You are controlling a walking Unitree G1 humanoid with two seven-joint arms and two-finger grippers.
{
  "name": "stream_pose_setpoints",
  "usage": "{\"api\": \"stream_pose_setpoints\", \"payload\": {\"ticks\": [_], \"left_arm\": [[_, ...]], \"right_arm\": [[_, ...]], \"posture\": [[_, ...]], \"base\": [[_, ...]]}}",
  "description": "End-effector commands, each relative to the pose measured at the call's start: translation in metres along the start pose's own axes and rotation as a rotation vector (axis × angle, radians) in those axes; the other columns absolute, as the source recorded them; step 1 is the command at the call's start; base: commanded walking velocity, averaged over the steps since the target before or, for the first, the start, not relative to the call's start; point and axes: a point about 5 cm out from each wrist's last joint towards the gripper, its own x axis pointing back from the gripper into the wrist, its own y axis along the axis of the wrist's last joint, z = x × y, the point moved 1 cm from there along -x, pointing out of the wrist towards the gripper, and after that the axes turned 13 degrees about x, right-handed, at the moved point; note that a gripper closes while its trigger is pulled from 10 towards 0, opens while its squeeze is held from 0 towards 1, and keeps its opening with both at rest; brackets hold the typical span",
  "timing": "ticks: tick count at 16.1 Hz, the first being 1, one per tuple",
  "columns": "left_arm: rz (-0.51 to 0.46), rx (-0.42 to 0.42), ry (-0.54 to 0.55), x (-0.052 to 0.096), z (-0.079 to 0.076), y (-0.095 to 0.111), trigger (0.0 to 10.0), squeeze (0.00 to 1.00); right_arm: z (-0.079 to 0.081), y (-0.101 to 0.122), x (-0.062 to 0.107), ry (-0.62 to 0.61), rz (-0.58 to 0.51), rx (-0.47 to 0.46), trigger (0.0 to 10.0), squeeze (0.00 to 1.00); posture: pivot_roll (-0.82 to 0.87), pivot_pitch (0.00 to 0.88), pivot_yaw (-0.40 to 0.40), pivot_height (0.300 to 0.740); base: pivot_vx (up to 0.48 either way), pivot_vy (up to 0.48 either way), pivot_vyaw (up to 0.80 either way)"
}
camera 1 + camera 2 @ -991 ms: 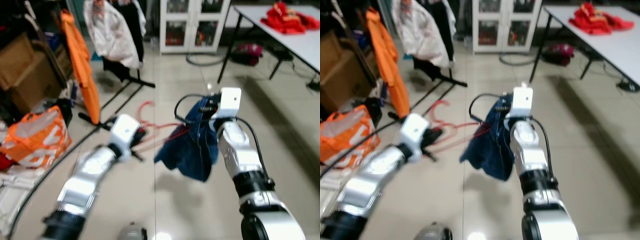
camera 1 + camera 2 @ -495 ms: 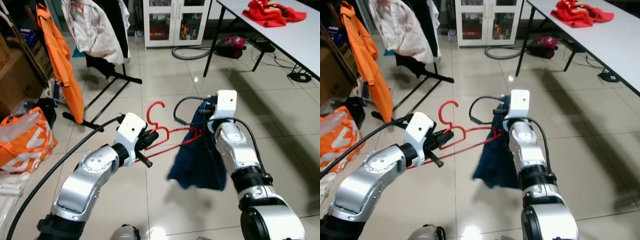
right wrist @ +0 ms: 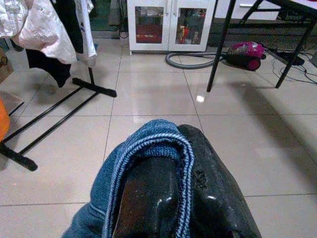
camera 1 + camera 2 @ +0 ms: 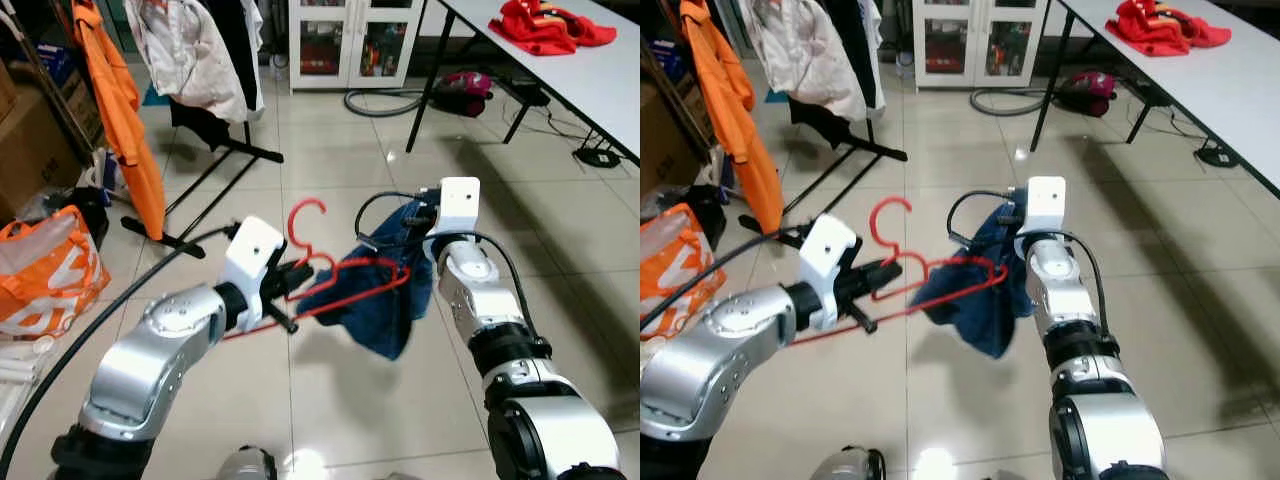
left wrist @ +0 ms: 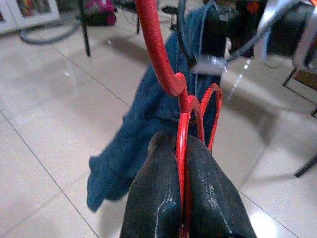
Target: Hang hanger
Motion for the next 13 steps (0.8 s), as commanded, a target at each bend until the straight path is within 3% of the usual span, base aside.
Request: {"api": "stream_pose_setpoints", "payload": {"ticks": [1, 2, 6, 8, 13], "left_arm": [[-0.033, -0.029, 0.039, 0.001, 0.004, 0.008, 10.0, 0.00], [-0.047, -0.055, 0.089, 0.000, 0.010, 0.010, 10.0, 0.00], [-0.126, -0.028, 0.190, -0.006, 0.015, 0.019, 10.0, 0.00], [-0.147, 0.016, 0.161, -0.012, 0.006, 0.019, 10.0, 0.00], [-0.042, -0.024, 0.040, -0.010, -0.005, 0.001, 10.0, 0.00]], "right_arm": [[-0.006, 0.017, -0.004, -0.022, -0.064, 0.004, 10.0, 0.00], [-0.005, 0.018, -0.005, -0.024, -0.066, 0.003, 10.0, 0.00], [-0.005, 0.023, -0.005, -0.034, -0.080, -0.014, 10.0, 0.00], [-0.003, 0.025, -0.005, -0.040, -0.085, -0.018, 10.0, 0.00], [-0.014, 0.018, -0.005, -0.082, -0.073, 0.048, 10.0, 0.00]], "posture": [[0.08, 0.057, -0.040, 0.740], [0.08, 0.056, -0.040, 0.740], [0.07, 0.049, -0.040, 0.740], [0.07, 0.044, -0.044, 0.740], [0.07, 0.038, -0.055, 0.740]], "base": [[0.000, 0.000, 0.00], [0.000, 0.000, 0.00], [0.000, 0.000, 0.00], [0.000, 0.000, 0.00], [0.000, 0.000, 0.00]]}}
